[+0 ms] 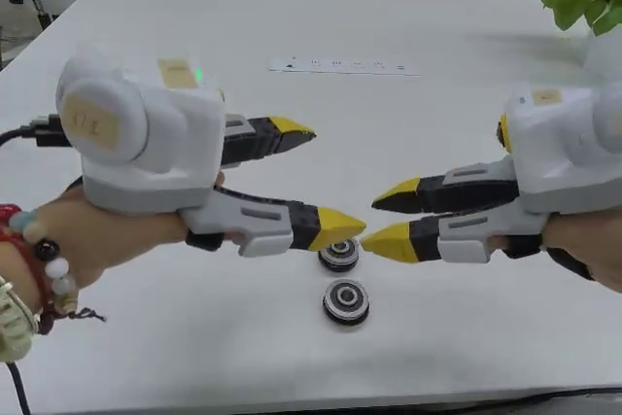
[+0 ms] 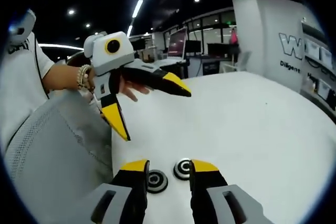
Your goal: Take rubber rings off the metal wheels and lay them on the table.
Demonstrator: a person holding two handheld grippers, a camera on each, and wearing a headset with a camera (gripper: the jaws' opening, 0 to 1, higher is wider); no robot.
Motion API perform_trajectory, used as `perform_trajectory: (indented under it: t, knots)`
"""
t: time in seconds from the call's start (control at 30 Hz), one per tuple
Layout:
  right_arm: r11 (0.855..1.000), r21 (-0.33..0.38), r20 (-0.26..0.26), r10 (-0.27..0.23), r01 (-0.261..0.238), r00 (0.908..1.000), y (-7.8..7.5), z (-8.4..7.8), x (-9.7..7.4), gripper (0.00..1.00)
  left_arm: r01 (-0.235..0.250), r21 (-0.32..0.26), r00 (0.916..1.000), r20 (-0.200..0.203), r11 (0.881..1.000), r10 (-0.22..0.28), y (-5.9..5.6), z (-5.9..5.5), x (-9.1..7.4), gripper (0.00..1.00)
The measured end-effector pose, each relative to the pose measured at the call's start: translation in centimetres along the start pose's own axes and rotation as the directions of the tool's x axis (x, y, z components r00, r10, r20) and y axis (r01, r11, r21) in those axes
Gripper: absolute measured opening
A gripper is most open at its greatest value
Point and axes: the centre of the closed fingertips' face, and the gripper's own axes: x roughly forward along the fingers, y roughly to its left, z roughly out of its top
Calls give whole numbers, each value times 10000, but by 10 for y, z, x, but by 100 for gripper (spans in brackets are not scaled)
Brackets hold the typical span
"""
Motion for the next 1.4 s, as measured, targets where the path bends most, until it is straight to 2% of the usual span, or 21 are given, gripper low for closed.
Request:
perform_trajectory:
  t: [0.13, 0.3, 0.37, 0.43, 0.47, 0.5, 0.6, 0.63, 0.7, 0.83, 0.87, 0.9, 0.97, 1.0, 1.07, 1.23, 1.27, 1.3, 1.33, 1.4]
  knots:
    - [9997, 222, -412, 77, -68, 9991, 2, -16, -1, 26, 146, -235, 9997, -189, 9996, -151, -9, -13, 3, 58]
    - [9989, 422, -616, 216, -190, 9979, 6, -25, 1, 23, 463, -160, 9981, -404, 9988, -470, -18, -23, 8, 51]
    - [9985, 451, -829, 346, -310, 9960, 10, -31, 4, 23, 617, -376, 9967, -501, 9974, -635, -23, -29, 11, 50]
    - [9980, 462, -1258, 489, -434, 9909, 14, -40, 6, 24, 841, -316, 9940, -669, 9960, -860, -29, -34, 13, 47]
    - [9968, 637, -1573, 580, -484, 9858, 16, -48, 8, 25, 797, 291, 9918, -1027, 9964, -763, -29, -40, 14, 44]
    - [9965, 664, -1669, 610, -505, 9841, 17, -50, 10, 26, 799, 469, 9911, -1103, 9957, -744, -30, -41, 15, 40]
    - [9964, 452, -1993, 799, -723, 9767, 22, -58, 15, 25, 971, 247, 9902, -1030, 9950, -941, -38, -43, 21, 35]
    - [9966, 329, -2205, 809, -754, 9720, 24, -61, 17, 25, 1035, 254, 9890, -1092, 9943, -1002, -40, -45, 22, 35]
    - [9966, 197, -2318, 822, -798, 9693, 26, -63, 21, 25, 1171, 356, 9853, -1297, 9925, -1116, -44, -50, 25, 33]
    - [9952, 116, -2579, 968, -971, 9613, 30, -68, 24, 25, 1257, 193, 9806, -1543, 9919, -1213, -46, -60, 27, 30]
    - [9953, 84, -2627, 953, -965, 9601, 30, -69, 25, 25, 1242, 163, 9796, -1609, 9921, -1200, -46, -62, 28, 29]
    - [9954, 63, -2665, 934, -952, 9593, 30, -70, 25, 25, 1299, 242, 9750, -1850, 9912, -1232, -47, -67, 28, 28]
    - [9960, 71, -2672, 876, -889, 9597, 27, -70, 25, 25, 1181, 852, 9659, -2412, 9893, -945, -42, -77, 27, 26]
    - [9963, 84, -2650, 849, -857, 9605, 27, -70, 25, 25, 1253, 750, 9668, -2332, 9893, -1047, -44, -77, 29, 26]
    - [9972, 98, -2644, 742, -742, 9616, 24, -70, 25, 24, 1372, 470, 9631, -2400, 9894, -1221, -48, -81, 30, 25]
    - [9973, 261, -2604, 732, -688, 9627, 22, -71, 25, 24, 1703, 428, 9524, -2635, 9845, -1533, -57, -88, 33, 24]
    - [9973, 253, -2611, 729, -687, 9625, 23, -72, 25, 24, 1640, 87, 9567, -2452, 9864, -1568, -58, -86, 34, 23]
    - [9974, 222, -2604, 727, -693, 9628, 23, -72, 25, 23, 1674, -111, 9527, -2554, 9858, -1646, -59, -88, 33, 23]
    - [9973, 224, -2587, 740, -706, 9631, 23, -71, 26, 23, 1602, -141, 9558, -2473, 9870, -1587, -58, -87, 34, 23]
    - [9973, 215, -2578, 740, -708, 9634, 24, -71, 26, 23, 1532, -313, 9563, -2472, 9877, -1562, -57, -87, 33, 23]
